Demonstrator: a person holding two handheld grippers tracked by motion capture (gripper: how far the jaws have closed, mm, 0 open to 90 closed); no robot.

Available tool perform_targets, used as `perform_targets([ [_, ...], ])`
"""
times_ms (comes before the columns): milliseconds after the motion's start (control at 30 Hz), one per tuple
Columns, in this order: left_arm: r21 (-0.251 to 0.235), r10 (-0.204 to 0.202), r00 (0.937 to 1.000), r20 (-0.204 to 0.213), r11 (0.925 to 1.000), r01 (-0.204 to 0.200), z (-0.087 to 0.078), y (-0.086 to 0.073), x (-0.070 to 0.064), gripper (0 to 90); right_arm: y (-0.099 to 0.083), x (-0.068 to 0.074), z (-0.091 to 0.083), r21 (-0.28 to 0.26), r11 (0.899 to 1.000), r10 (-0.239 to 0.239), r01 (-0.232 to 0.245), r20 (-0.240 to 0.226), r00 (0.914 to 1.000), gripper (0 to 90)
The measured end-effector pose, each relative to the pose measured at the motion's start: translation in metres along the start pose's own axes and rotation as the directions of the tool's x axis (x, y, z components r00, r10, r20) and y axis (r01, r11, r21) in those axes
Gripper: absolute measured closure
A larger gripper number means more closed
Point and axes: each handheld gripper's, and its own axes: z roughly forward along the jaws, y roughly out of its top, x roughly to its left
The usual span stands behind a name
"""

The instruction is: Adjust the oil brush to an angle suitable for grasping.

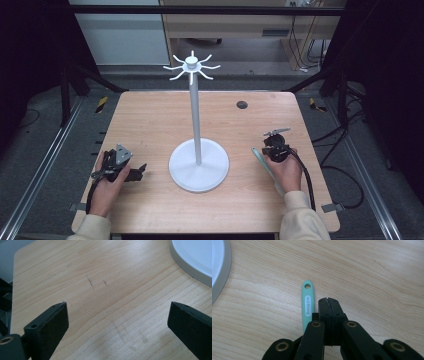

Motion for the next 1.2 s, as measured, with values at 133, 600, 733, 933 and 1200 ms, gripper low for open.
perform_targets([
  [133, 0.001, 0.001, 1.0, 0.001, 1.0, -0.001, 0.0, 0.0, 0.0, 2.9, 0.0, 0.0, 0.004, 0.017, 1.0, 0.006, -0.005, -0.018, 0.9998, 90.0],
  [600, 0.005, 0.004, 1.0, 0.004, 1.0, -0.004, 0.001, 0.0, 0.0, 2.9, -0.001, 0.002, 0.009, 0.044, 0.999, 0.001, 0.0, -0.036, 0.9994, 90.0],
  [733, 0.006, 0.007, 1.0, 0.003, 1.0, -0.007, 0.001, 0.0, -0.001, 2.9, -0.001, 0.001, 0.009, 0.044, 0.999, 0.001, 0.001, -0.045, 0.999, 90.0],
  [933, 0.014, 0.015, 0.9999, 0.002, 0.9998, -0.015, 0.001, 0.0, -0.001, 2.9, -0.001, 0.003, 0.008, 0.054, 0.999, 0.003, 0.001, -0.081, 0.9967, 90.0],
  [1200, 0.016, 0.012, 0.9999, 0.004, 0.9998, -0.012, 0.002, 0.0, -0.001, 2.9, -0.001, 0.014, 0.007, 0.07, 0.997, -0.035, 0.045, -0.133, 0.9905, 90.0],
])
